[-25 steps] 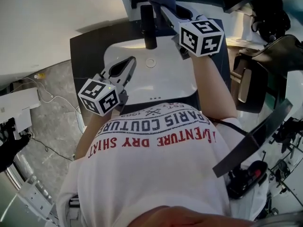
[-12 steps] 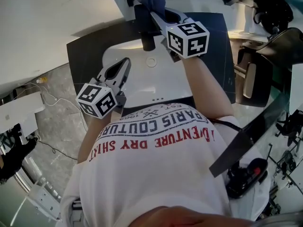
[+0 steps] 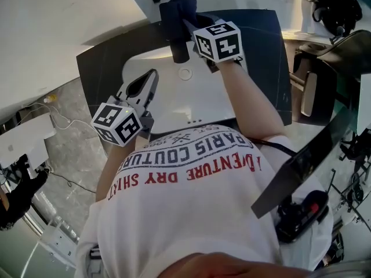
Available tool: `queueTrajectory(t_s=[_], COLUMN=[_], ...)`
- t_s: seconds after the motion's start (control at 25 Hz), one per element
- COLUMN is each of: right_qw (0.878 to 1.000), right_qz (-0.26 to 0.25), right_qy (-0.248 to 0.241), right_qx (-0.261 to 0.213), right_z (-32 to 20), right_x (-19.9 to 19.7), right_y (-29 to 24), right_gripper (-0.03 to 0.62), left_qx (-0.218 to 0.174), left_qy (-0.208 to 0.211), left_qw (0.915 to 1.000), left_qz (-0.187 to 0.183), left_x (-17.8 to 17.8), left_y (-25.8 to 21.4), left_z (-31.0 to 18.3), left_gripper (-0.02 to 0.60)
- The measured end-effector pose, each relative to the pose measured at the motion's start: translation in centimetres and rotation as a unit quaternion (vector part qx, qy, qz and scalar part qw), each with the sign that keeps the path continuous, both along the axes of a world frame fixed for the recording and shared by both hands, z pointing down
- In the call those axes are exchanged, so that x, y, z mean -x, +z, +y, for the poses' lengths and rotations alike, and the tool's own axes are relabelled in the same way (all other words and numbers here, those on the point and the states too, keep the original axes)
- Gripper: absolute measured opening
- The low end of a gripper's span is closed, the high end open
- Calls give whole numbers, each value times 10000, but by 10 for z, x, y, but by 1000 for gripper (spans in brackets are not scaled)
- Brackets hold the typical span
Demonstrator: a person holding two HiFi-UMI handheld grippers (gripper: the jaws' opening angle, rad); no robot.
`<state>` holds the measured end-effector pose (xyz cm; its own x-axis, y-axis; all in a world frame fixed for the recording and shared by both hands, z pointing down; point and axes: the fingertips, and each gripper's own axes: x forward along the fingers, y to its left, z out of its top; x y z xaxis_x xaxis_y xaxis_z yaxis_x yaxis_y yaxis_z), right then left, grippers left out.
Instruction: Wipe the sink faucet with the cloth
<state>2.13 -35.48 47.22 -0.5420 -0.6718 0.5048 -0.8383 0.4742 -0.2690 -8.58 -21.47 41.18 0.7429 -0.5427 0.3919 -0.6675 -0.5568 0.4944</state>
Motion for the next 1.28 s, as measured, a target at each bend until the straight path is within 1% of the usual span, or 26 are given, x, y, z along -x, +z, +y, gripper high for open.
queueTrajectory(t_s=[0.16, 0.4, 0.48, 0.56, 0.8, 1.0, 1.12, 1.28], right_qw=[9993, 9969, 9966, 9972, 9994, 9976, 9954, 9908], right_qz=[175, 619, 636, 525, 249, -6, -105, -91], right_qy=[-10, -153, -203, -192, -247, -339, -573, -970], right_qx=[343, 454, 488, 489, 7, -609, -767, -938], right_z=[-1, -2, -2, 2, 45, 90, 108, 114], right_x=[1, 3, 2, -1, -20, -32, -30, -19], right_y=[37, 52, 52, 48, 20, 1, -2, -3], right_gripper=[75, 72, 74, 75, 75, 75, 75, 75], left_qx=[54, 57, 30, 4, -117, -116, -65, -79], left_qy=[-16, 7, 23, 23, 45, 96, 10, -72], left_qw=[10000, 9999, 9999, 9999, 9998, 9997, 9998, 9999], left_qz=[-56, -101, -118, -136, -157, -191, -168, -112], left_x=[3, 0, -3, -4, -15, -26, -31, -33], left_y=[7, 10, 8, 6, -2, -2, 3, 4], left_z=[-3, -4, -3, -1, 11, 32, 39, 40], left_gripper=[2, 3, 3, 2, 3, 2, 2, 2])
